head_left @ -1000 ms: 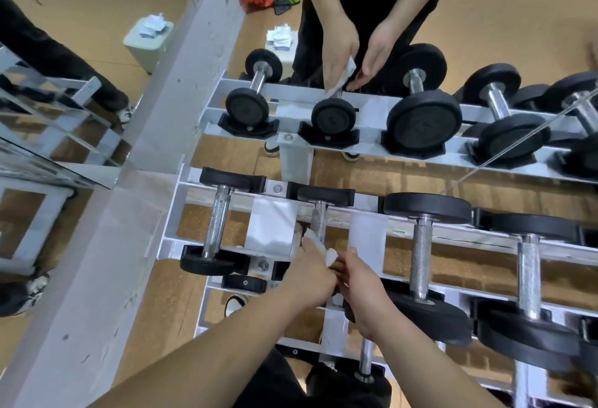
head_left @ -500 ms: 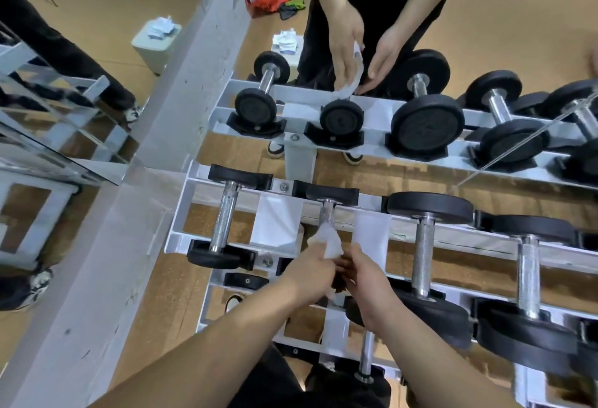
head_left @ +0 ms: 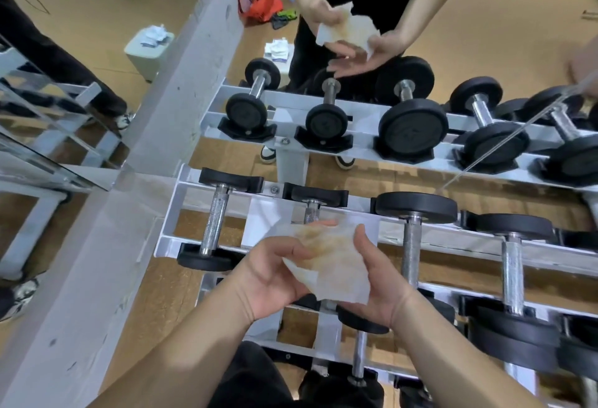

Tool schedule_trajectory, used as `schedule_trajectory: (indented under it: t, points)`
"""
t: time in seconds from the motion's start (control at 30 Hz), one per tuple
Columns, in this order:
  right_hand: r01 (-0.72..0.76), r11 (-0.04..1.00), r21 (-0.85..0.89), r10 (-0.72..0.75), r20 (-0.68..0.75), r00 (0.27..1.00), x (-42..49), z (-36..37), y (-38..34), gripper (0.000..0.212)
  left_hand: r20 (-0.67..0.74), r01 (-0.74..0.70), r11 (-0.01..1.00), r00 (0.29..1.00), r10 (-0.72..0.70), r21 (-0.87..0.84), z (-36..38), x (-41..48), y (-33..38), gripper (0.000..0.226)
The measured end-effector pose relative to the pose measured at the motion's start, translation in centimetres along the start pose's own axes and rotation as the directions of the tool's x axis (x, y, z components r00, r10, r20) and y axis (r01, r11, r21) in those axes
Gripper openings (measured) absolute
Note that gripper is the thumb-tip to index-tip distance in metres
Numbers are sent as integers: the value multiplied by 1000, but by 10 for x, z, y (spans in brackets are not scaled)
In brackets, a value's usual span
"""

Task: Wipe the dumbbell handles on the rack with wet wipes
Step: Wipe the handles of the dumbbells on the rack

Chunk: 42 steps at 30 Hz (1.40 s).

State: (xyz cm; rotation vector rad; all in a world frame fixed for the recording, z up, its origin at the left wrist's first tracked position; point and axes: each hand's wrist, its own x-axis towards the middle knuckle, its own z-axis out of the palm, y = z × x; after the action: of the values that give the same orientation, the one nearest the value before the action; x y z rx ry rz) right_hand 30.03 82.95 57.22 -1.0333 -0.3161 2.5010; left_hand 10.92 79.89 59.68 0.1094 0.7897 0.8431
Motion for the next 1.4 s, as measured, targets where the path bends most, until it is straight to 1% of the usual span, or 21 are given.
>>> schedule_trajectory:
  t: [0.07, 0.1, 0.13, 0.2, 0.27, 0.33, 0.4, 0.43, 0.5, 0.53, 0.6, 0.7, 0.77, 0.87, 0.97, 1.03, 1.13, 1.23, 1.3, 1.37, 1.4]
  points:
    - [4, 997, 74, -11, 88, 996, 0, -6, 2, 101, -16, 10, 999, 1000, -9, 49, 2, 2, 1, 70]
    - [34, 998, 54, -40, 119, 992, -1, -5, 2, 100, -33, 20, 997, 999, -18, 69, 1, 3, 1, 68]
    - [58, 998, -13, -56, 107, 993, -1, -3, 2, 92, -46, 27, 996, 999, -23, 84, 0, 3, 2, 66]
    - [51, 980, -190, -51, 6, 999, 2, 1, 1, 66, -81, 31, 991, 997, -21, 129, 1, 4, 5, 65]
    - [20, 969, -247, -43, -87, 995, 6, 2, 1, 45, -112, 40, 990, 993, -24, 135, 1, 5, 7, 59]
    - [-9, 977, -214, -28, -172, 985, 4, 4, 3, 40, -161, 58, 990, 986, -37, 129, 2, 10, 9, 43]
    - [-28, 992, -126, -4, -247, 969, -1, 1, -1, 45, -308, 78, 966, 951, 1, 245, -2, 18, 10, 30]
    - [-24, 998, -67, 5, -265, 964, -5, -1, -5, 47, -399, 94, 942, 916, 45, 321, -5, 22, 12, 27]
    - [6, 1000, 25, 1, -283, 959, -13, -8, -15, 50, -532, 116, 905, 836, 134, 409, -14, 26, 15, 31]
    - [24, 999, 42, -10, -289, 957, -15, -11, -20, 50, -554, 111, 904, 818, 153, 413, -17, 25, 17, 38]
    - [37, 999, 30, -25, -321, 947, -20, -11, -28, 49, -532, 103, 910, 835, 140, 401, -21, 22, 18, 50]
    - [85, 996, -27, -88, -424, 901, -18, -14, -39, 41, -487, 152, 876, 867, 104, 458, -21, 19, 19, 49]
    - [138, 990, -41, -140, -494, 858, -15, -17, -43, 36, -520, 181, 859, 847, 112, 479, -23, 21, 18, 40]
    - [154, 987, -37, -149, -547, 824, -5, -14, -41, 33, -594, 215, 839, 790, 152, 500, -28, 27, 22, 25]
    - [181, 983, -14, -153, -604, 782, 15, -1, -30, 30, -594, 240, 817, 791, 149, 525, -28, 30, 21, 20]
    - [198, 980, -33, -175, -629, 758, 33, 6, -21, 36, -590, 259, 788, 792, 157, 558, -28, 30, 19, 19]
    - [161, 987, -22, -136, -651, 747, 57, 13, -8, 42, -595, 277, 768, 787, 164, 578, -30, 34, 16, 22]
    - [50, 995, -85, -94, -666, 740, 80, 14, 3, 57, -613, 287, 764, 771, 173, 577, -32, 38, 16, 23]
    - [16, 992, -121, -94, -668, 738, 96, 13, 8, 58, -622, 291, 762, 761, 181, 578, -33, 41, 17, 25]
    - [-71, 978, -195, -78, -662, 746, 101, 27, 8, 60, -627, 293, 764, 758, 181, 575, -36, 43, 19, 27]
    - [-77, 977, -201, -76, -656, 751, 104, 34, 7, 55, -630, 294, 765, 755, 181, 573, -38, 44, 19, 28]
